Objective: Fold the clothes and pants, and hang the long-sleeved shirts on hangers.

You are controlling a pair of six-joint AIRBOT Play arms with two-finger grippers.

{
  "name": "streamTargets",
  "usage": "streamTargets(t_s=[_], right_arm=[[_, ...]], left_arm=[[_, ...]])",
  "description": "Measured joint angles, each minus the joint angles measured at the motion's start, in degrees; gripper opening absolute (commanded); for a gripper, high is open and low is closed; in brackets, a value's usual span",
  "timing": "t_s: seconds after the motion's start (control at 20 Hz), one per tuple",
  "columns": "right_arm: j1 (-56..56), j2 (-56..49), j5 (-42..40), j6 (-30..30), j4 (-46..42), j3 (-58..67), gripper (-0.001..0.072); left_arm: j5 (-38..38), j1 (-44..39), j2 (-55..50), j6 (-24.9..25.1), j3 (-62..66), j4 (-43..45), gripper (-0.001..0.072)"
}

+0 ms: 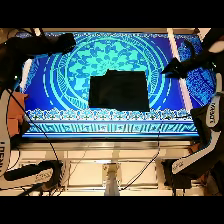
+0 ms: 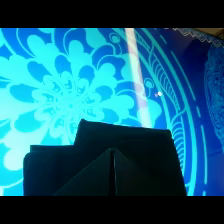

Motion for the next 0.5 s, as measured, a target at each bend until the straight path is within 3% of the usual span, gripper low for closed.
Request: streamTargets(t_s=[0.2, 0.3, 0.5], right_arm=[[-4.0, -4.3, -1.0, 0.7, 3.7, -4.2, 0.0521], [-3.9, -7.3, 0.0, 1.0, 6.8, -5.1, 0.0625], [-1.9, -12.1, 1.2, -0.8, 10.4, -5.8, 0.0669]], left_arm=[[0.1, -0.3, 1.2, 0.0, 0.0, -1.6, 0.0019], [0.1, -0.6, 1.6, 0.0, 0.0, -1.9, 0.0019], [0.1, -1.4, 1.9, 0.0, 0.0, -2.3, 0.0019]])
